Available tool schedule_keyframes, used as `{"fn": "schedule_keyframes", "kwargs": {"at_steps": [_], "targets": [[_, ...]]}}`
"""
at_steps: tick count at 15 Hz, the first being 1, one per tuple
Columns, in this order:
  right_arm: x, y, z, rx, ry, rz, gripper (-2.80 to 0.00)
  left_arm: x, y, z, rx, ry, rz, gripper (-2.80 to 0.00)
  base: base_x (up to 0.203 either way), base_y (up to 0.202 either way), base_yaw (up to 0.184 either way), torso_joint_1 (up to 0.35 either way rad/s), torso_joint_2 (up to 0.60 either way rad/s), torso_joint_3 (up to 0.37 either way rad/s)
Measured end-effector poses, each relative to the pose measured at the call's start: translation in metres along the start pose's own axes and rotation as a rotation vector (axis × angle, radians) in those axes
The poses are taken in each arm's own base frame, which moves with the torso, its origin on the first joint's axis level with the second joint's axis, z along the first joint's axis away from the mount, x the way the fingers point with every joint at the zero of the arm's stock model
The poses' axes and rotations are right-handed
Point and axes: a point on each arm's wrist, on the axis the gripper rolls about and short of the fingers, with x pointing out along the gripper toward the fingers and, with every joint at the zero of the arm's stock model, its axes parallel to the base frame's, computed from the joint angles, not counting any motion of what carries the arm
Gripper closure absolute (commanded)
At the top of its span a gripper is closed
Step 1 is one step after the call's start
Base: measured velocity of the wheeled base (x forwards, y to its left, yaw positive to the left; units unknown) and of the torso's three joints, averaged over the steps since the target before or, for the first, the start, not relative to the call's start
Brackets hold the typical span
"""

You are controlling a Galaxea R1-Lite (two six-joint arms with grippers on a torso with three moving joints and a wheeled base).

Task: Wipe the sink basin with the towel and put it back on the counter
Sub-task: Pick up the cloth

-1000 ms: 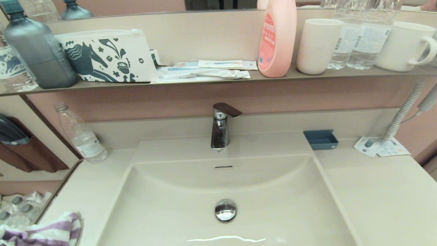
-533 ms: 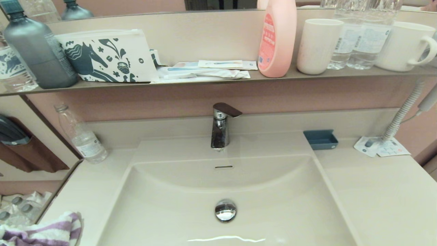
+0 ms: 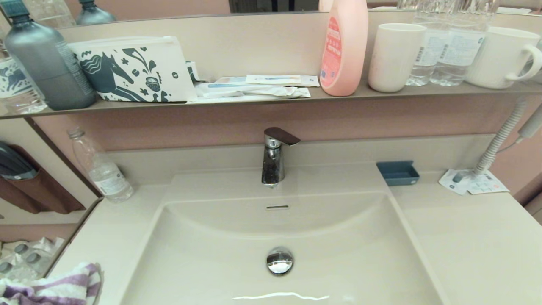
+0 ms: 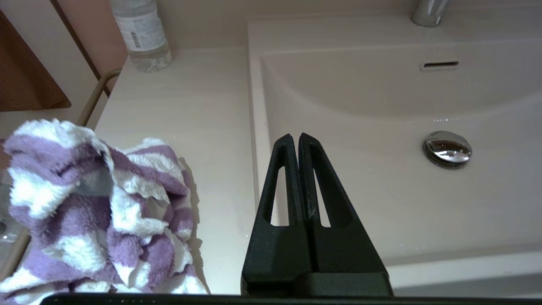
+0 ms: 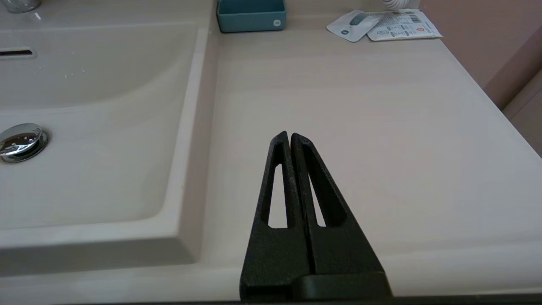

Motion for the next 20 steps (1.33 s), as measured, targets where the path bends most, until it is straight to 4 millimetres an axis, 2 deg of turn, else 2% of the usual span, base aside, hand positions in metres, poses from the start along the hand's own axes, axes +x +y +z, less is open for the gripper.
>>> {"fn": "schedule_keyframes", "kwargs": {"at_steps": [3, 7, 9, 12, 15, 16, 20], "targets": [[0.0, 0.0, 0.0, 0.0, 0.0, 0.0, 0.0, 0.002, 0.001, 0.015, -0.002, 0.019, 0.001, 0.0, 0.0, 0.0, 0.0, 0.0, 0.0, 0.0], [0.0, 0.0, 0.0, 0.0, 0.0, -0.001, 0.0, 0.02, 0.002, 0.042, -0.004, 0.136, 0.03, 0.0, 0.0, 0.0, 0.0, 0.0, 0.0, 0.0], [0.0, 0.0, 0.0, 0.0, 0.0, 0.0, 0.0, 0.039, 0.005, 0.053, 0.005, 0.255, 0.101, 0.0, 0.0, 0.0, 0.0, 0.0, 0.0, 0.0], [0.0, 0.0, 0.0, 0.0, 0.0, 0.0, 0.0, 0.074, 0.013, 0.063, 0.04, 0.463, 0.308, 0.0, 0.0, 0.0, 0.0, 0.0, 0.0, 0.0], [0.0, 0.0, 0.0, 0.0, 0.0, -0.001, 0.0, 0.099, 0.027, 0.062, 0.058, 0.689, 0.498, 0.0, 0.0, 0.0, 0.0, 0.0, 0.0, 0.0], [0.0, 0.0, 0.0, 0.0, 0.0, -0.001, 0.0, 0.102, 0.031, 0.06, 0.052, 0.754, 0.527, -2.8, 0.0, 0.0, 0.0, 0.0, 0.0, 0.0], [0.0, 0.0, 0.0, 0.0, 0.0, -0.001, 0.0, 0.11, 0.038, 0.062, 0.051, 0.836, 0.589, -2.8, 0.0, 0.0, 0.0, 0.0, 0.0, 0.0]]}}
